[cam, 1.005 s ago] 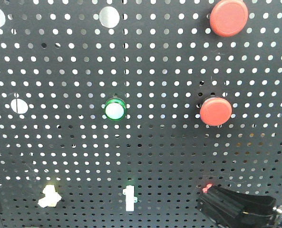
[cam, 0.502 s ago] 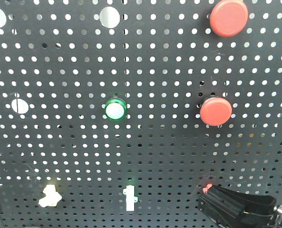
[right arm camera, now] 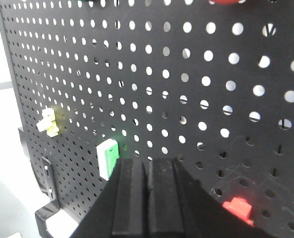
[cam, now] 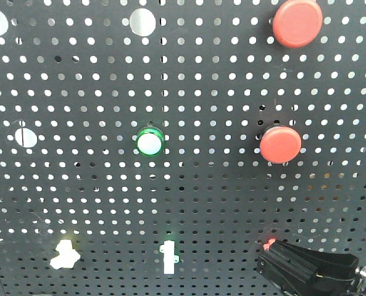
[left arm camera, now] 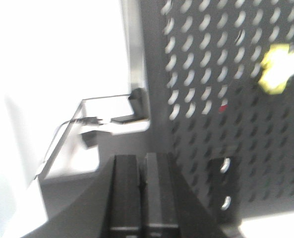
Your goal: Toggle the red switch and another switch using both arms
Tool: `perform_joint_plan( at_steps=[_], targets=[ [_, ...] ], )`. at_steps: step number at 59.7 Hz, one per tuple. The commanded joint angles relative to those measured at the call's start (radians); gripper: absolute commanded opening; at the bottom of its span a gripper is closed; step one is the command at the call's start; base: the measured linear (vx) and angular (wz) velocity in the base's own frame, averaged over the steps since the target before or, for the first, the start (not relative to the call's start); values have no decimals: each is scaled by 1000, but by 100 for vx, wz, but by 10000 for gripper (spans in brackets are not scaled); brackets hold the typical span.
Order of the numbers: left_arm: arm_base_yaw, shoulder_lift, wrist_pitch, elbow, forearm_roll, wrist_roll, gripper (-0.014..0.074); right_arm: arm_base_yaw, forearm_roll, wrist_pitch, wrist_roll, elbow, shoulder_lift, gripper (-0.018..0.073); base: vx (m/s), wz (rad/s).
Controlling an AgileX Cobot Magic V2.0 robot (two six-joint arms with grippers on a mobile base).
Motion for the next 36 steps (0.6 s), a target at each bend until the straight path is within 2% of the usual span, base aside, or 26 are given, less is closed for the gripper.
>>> perform_joint_plan(
  at_steps=[1,8,36],
  targets=[
    [5,-32,-94,31,1,-5,3,2,2,-69,-11,-33,-6,-6,0,0],
    [5,-26,-30,28,1,-10,3,2,2,-72,-11,-33,-6,-6,0,0],
    [5,-26,-25,28,0,-10,3,2,2,-70,-11,-33,-6,-6,0,0]
  ],
)
